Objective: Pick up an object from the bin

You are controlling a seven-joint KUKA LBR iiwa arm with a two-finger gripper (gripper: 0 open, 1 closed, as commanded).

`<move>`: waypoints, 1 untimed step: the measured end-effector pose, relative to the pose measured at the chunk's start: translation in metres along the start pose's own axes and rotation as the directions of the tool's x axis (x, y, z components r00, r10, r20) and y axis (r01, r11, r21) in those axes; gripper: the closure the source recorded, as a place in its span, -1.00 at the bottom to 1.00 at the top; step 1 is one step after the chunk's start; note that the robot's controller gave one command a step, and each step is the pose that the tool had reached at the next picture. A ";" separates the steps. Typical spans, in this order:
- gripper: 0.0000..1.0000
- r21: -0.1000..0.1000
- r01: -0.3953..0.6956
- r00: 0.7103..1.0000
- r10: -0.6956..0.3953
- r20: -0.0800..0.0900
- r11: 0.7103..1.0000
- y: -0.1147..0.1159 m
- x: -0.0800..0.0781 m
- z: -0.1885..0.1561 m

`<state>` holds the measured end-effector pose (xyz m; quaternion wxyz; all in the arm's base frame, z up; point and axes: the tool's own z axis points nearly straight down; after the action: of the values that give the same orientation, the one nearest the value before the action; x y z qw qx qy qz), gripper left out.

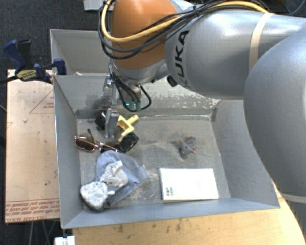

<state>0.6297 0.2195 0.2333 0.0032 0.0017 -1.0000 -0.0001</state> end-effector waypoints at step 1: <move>-1.00 -0.001 -0.003 1.000 0.003 0.008 1.000 -0.001 -0.002 -0.006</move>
Offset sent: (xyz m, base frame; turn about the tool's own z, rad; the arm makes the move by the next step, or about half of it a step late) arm -0.0020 -0.0759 -0.0733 -0.1315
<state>0.6314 0.2181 0.2391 -0.0008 0.0001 -1.0000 -0.0008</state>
